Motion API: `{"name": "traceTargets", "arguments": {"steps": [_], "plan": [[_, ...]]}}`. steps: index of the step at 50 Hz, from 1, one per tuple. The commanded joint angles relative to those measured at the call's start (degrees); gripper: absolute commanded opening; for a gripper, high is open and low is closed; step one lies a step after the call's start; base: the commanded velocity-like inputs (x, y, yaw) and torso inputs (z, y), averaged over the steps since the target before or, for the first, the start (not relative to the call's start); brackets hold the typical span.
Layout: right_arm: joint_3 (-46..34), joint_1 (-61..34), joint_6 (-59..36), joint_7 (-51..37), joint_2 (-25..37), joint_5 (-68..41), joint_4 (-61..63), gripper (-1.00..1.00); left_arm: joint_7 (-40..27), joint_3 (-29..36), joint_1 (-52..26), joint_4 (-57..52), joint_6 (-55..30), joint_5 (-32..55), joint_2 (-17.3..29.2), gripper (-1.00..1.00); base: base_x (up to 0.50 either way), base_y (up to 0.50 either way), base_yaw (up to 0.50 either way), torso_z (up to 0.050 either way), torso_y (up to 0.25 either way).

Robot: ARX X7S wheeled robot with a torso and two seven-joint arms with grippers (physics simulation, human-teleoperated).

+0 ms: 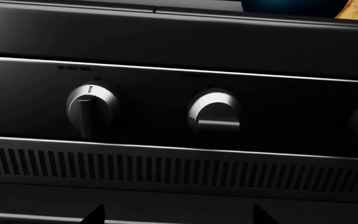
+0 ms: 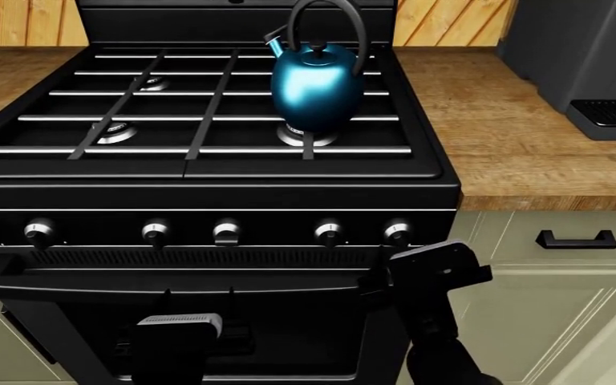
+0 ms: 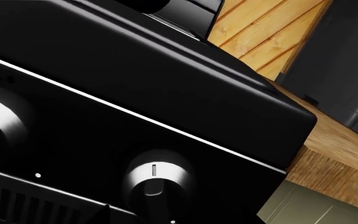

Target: Turn off the front right burner of the stove.

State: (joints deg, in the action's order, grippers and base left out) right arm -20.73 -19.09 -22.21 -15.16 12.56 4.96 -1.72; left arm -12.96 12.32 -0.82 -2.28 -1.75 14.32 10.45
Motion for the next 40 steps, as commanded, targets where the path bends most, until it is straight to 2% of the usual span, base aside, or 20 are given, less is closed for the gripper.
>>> {"name": "traceTargets", "arguments": {"steps": [1,40], "plan": [[-1.82,-2.4,-1.65,-0.4,0.56,2.2,-2.02,1.0,-0.3,0.34,-0.15,0.24,0.16,0.25,0.25,1.0,0.0,0.0,0.0,0.0,0.0],[-4.57,-6.97,-2.52,-0.49,0.49,3.55,-9.11,1.0,-1.37,1.46,-0.46,0.58,0.44,0.93,1.01,1.0,0.0,0.0,0.0,0.0,0.0]]}}
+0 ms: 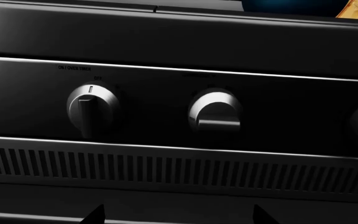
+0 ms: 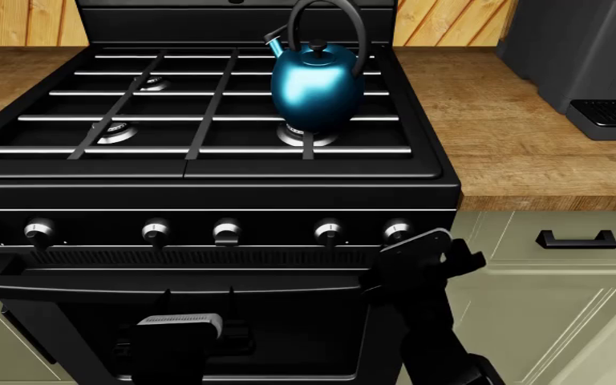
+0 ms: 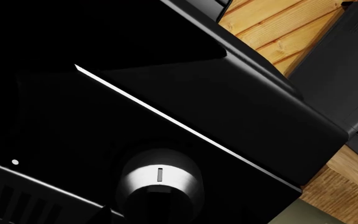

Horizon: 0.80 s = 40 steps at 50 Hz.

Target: Turn off the front right burner of the stove.

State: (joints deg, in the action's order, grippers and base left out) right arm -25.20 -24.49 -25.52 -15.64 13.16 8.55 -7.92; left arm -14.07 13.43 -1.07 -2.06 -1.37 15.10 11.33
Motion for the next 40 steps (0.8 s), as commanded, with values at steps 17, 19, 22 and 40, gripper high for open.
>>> {"name": "traceTargets", "arguments": {"steps": [17,19,22,40], "plan": [[-0.42,-1.85,1.29,-0.44,0.0,-0.19,-3.03,-1.0,-0.76,0.71,-0.03,0.04,0.28,0.44,0.56,1.0,0.0,0.0,0.0,0.0,0.0],[-0.45,-1.89,1.26,-0.5,-0.03,-0.2,-3.06,-1.0,-0.8,0.76,-0.01,0.0,0.3,0.48,0.62,1.0,0.01,0.0,0.0,0.0,0.0],[-0.54,-2.0,1.4,-0.6,-0.06,-0.21,-3.37,-1.0,-0.86,0.81,0.0,0.0,0.35,0.56,0.69,1.0,0.0,0.0,0.0,0.0,0.0],[4.99,-1.07,6.52,-1.65,-1.08,-6.45,-3.3,-1.0,-1.31,1.25,-0.19,0.07,0.49,0.83,0.97,1.0,0.0,0.0,0.0,0.0,0.0]]}}
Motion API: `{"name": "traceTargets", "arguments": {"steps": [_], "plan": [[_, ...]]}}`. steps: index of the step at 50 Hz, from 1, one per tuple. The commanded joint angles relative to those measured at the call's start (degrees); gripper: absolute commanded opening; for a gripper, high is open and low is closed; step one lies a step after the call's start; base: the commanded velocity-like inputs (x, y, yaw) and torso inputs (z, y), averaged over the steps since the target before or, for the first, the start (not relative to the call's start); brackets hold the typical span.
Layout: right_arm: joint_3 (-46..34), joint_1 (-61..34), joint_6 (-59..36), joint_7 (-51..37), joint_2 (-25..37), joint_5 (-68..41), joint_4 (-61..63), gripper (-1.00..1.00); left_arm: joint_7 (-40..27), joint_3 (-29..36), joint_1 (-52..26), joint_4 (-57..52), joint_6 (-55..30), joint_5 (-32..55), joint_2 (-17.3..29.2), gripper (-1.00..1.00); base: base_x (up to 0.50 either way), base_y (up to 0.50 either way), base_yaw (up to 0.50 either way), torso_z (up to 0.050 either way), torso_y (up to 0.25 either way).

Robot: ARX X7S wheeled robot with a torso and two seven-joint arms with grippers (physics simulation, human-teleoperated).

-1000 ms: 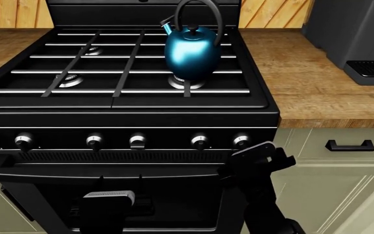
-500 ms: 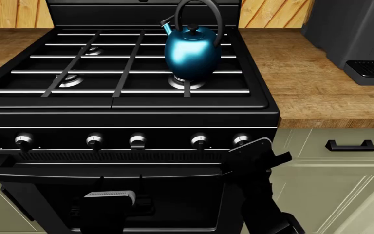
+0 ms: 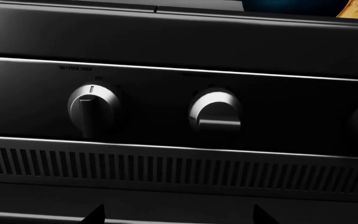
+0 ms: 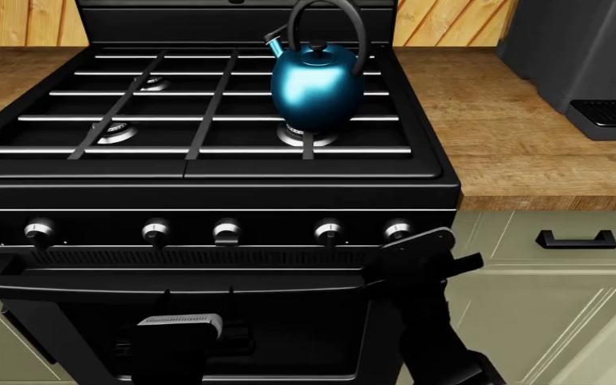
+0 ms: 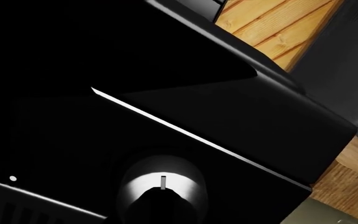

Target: Turn off the front right burner of the stove.

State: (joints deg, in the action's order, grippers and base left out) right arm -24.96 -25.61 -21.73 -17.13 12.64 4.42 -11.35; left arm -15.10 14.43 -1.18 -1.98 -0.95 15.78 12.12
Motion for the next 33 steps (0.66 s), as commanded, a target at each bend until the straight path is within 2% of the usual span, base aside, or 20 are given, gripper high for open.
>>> {"name": "traceTargets", "arguments": {"steps": [1,33], "plan": [[5.41,0.19,3.22,-0.24,-0.67,-3.0,0.1,-1.0,-0.31,0.27,-0.06,-0.05,0.08,0.17,0.21,1.0,0.01,0.0,0.0,0.0,0.0],[13.59,2.36,9.34,-1.43,-2.98,-13.19,0.73,-1.0,-0.99,0.95,-0.33,-0.25,0.14,0.79,0.81,1.0,0.0,0.0,0.0,0.0,0.001]]}}
